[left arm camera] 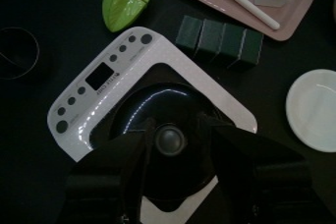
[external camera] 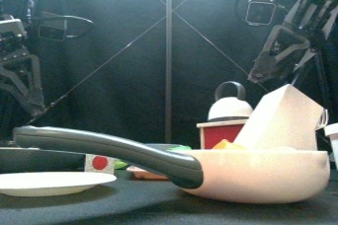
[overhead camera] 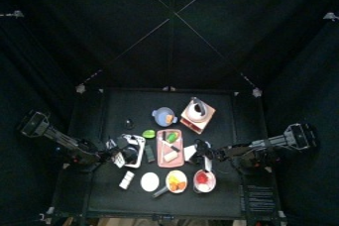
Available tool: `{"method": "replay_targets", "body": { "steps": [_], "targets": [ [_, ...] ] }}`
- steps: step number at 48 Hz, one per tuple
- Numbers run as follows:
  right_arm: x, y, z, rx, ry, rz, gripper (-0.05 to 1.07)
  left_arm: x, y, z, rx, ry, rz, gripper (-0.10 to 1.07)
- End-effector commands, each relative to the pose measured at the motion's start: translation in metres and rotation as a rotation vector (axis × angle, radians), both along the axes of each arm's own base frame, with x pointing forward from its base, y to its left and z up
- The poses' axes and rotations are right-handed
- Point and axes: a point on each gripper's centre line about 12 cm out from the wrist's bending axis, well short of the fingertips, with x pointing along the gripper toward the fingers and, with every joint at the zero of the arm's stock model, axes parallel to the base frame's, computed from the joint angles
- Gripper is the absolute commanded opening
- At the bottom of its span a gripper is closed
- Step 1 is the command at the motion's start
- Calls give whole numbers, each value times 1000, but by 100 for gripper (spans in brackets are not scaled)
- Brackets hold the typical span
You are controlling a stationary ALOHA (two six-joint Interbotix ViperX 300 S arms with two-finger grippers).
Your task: Grab carrot top
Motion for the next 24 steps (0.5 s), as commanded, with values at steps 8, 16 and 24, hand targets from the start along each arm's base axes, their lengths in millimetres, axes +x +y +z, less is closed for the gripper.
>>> {"method": "replay_targets", "body": {
  "steps": [8, 16, 24],
  "targets": [
    [4, 1, 10, 5, -35, 3, 61, 6, -4, 6, -19, -34, -21, 80],
    [5, 1, 10, 7, -35, 3, 61, 12, -9, 11, -33, -77, -71, 80],
    [7, 1, 10, 2, -34, 6, 61, 16, -13, 13, -37, -109, -120, 81]
  ]
}}
